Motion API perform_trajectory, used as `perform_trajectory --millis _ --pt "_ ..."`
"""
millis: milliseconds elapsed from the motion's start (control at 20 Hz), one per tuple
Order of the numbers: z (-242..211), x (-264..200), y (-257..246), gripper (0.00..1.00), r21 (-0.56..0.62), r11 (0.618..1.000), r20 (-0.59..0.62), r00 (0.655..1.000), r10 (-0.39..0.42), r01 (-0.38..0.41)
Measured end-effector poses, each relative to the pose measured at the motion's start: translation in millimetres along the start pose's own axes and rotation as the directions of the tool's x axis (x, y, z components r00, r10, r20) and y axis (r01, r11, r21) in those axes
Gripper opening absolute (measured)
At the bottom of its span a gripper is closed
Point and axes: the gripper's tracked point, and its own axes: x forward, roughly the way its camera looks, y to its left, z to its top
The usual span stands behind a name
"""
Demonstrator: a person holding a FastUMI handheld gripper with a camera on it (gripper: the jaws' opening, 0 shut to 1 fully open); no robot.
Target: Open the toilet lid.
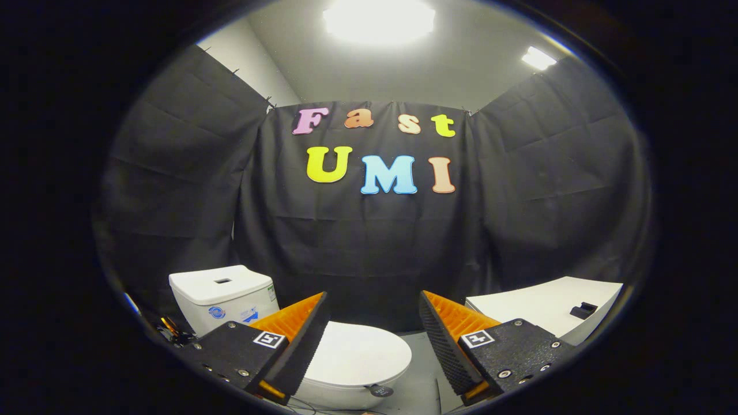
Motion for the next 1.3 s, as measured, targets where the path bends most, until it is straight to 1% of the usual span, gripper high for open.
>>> perform_trajectory --millis 250,450,650,850,1000,1200,1300 --pt "-2.0 4.5 1.8 0.95 0.004 1.000 0.004 1.000 0.014 -0.014" --pt "-2.6 11.1 4.0 0.95 0.064 0.998 -0.001 1.000 0.017 -0.017" --pt "-5.8 16.8 -3.0 0.95 0.129 0.992 -0.005 1.000 -0.005 0.005" --pt "-27.8 21.5 -15.8 0.95 0.260 0.964 -0.047 0.998 -0.049 0.059" --pt "-43.3 22.2 -24.5 0.95 0.313 0.945 -0.073 0.995 -0.072 0.091" --pt "-65.0 24.9 -30.9 0.96 0.379 0.918 -0.108 0.991 -0.080 0.115" --pt "-73.0 27.0 -32.5 0.96 0.418 0.901 -0.120 0.990 -0.068 0.113"
